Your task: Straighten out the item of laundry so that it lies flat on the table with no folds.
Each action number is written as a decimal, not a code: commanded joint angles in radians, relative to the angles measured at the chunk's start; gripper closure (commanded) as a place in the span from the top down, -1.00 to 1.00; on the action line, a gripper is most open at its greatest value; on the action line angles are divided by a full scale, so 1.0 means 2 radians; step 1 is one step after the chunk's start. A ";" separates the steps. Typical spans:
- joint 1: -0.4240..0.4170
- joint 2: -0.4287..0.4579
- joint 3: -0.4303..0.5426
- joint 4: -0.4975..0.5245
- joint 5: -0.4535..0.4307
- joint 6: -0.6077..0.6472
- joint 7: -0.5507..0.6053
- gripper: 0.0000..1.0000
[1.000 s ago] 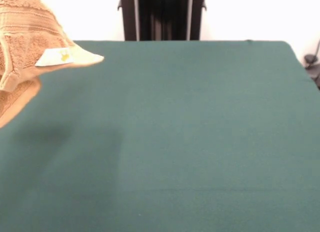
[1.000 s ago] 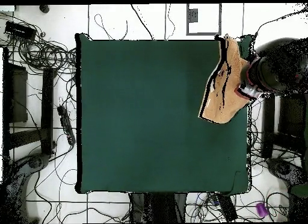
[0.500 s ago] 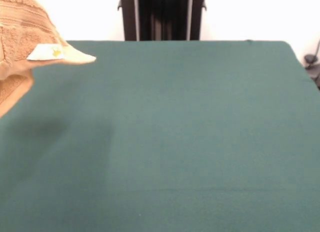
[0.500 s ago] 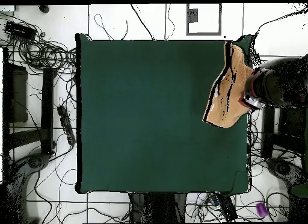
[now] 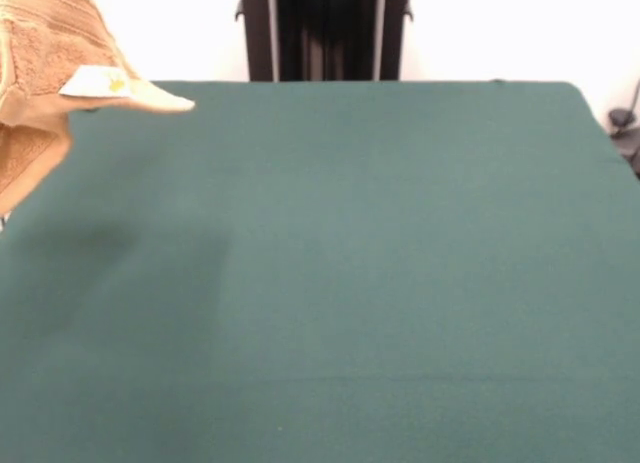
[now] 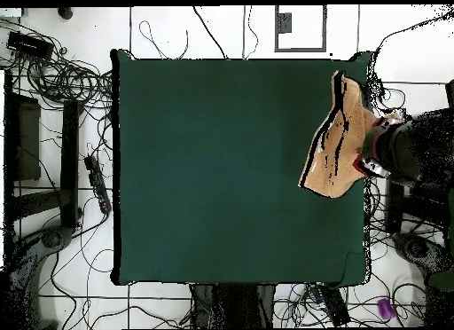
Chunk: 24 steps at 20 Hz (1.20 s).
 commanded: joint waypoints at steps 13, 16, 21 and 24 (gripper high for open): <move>0.003 -0.045 -0.028 0.168 0.043 -0.107 0.082 -1.00; 0.000 -0.050 -0.031 0.181 0.049 -0.122 0.088 -1.00; -0.001 -0.060 -0.036 0.200 0.058 -0.144 0.096 -1.00; 0.002 -0.067 -0.040 0.209 0.064 -0.153 0.099 -1.00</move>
